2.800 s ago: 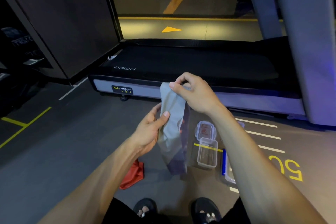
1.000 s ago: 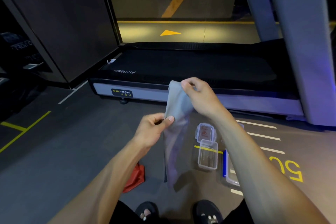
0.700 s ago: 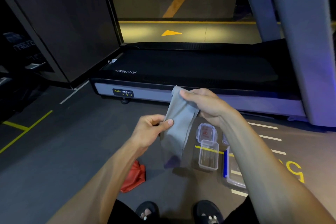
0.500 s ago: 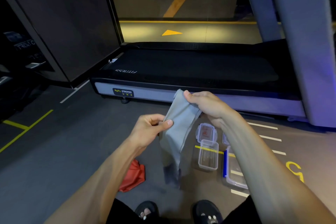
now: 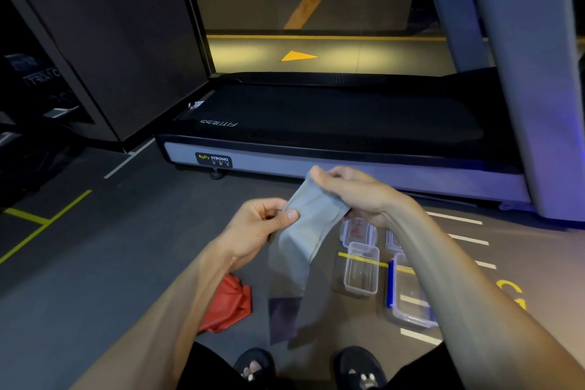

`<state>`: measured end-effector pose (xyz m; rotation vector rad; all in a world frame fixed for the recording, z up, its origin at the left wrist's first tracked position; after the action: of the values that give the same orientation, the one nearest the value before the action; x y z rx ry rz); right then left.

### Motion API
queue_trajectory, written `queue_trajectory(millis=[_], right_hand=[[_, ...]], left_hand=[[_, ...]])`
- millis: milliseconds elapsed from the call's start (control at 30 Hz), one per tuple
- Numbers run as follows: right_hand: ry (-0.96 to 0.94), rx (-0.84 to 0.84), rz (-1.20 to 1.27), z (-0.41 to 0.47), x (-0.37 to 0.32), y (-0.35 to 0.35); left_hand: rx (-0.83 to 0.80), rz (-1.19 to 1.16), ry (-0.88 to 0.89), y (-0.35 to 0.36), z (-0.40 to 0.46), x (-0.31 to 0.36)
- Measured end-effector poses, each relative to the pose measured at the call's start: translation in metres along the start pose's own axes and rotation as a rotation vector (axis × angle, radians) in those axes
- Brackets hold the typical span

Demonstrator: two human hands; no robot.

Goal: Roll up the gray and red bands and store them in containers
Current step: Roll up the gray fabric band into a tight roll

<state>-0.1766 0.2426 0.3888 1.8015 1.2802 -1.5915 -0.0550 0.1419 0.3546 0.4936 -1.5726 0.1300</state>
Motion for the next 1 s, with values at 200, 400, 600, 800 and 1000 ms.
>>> queue_trajectory(millis=[200,400,600,800,1000], right_hand=[[-0.035,0.044,-0.118,0.009,0.007,-0.006],[-0.078,0.096,-0.195,0.006,-0.001,-0.009],[-0.098,0.087,-0.265,0.008,0.000,-0.010],[-0.120,0.080,-0.244,0.013,0.004,-0.008],[-0.085,0.077,-0.178,0.014,0.005,0.006]], left_hand=[[-0.029,-0.092,0.007,0.006,0.000,0.003],[-0.008,-0.113,-0.005,0.003,0.004,0.002],[0.071,0.018,-0.025,-0.008,0.009,-0.006],[0.105,0.072,-0.007,-0.006,0.010,-0.005],[0.137,0.073,0.028,-0.009,0.009,0.000]])
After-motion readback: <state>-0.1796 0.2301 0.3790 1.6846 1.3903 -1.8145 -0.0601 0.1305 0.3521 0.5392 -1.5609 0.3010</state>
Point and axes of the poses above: each hand's wrist, its own z-axis towards the middle knuckle, its own y-axis out of the palm, x = y × z, the point moved 10 cm from there along z, towards the middle knuckle, and after that the axes turned 6 degrees about -z, right-handed, at the moved point
